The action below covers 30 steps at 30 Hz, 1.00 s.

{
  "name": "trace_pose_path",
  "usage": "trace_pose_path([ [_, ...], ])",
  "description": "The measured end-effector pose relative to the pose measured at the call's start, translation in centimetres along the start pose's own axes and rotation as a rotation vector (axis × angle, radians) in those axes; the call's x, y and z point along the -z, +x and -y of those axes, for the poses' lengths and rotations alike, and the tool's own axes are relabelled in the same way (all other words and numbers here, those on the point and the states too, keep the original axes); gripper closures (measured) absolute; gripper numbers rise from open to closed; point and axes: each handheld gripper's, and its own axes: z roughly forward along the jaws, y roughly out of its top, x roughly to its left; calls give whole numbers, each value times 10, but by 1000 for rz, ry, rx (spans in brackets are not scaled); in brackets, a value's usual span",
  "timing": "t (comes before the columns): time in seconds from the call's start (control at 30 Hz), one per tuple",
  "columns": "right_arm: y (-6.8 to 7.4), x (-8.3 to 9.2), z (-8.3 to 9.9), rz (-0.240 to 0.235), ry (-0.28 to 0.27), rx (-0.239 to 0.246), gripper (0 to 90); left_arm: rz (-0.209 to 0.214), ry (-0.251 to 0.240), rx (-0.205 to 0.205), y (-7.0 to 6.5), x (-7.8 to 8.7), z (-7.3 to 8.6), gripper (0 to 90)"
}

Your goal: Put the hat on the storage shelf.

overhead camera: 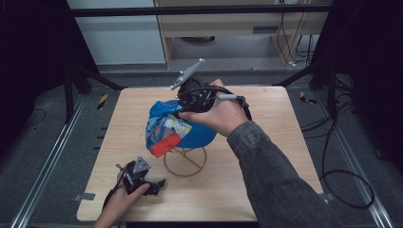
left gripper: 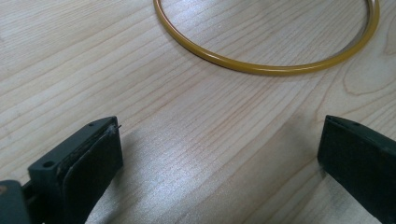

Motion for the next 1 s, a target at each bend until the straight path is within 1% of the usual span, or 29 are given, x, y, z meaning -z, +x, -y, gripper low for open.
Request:
trace_pose_path([
  [0.27, -8, 11, 12, 12, -14, -33, 576, 0, -1, 0, 0, 0, 0, 0],
  [0.53, -12, 15, 20, 29, -23, -60, 523, -1, 0, 0, 0, 0, 0, 0],
  [0.63, -13, 17, 22, 32, -30, -65, 477, -2, 0, 0, 0, 0, 0, 0],
  [0.83, -10, 21, 24, 57, -54, -76, 339, -2, -1, 0, 0, 0, 0, 0],
  [1.0, -9, 23, 25, 76, -59, -85, 226, -2, 0, -1, 0, 0, 0, 0],
])
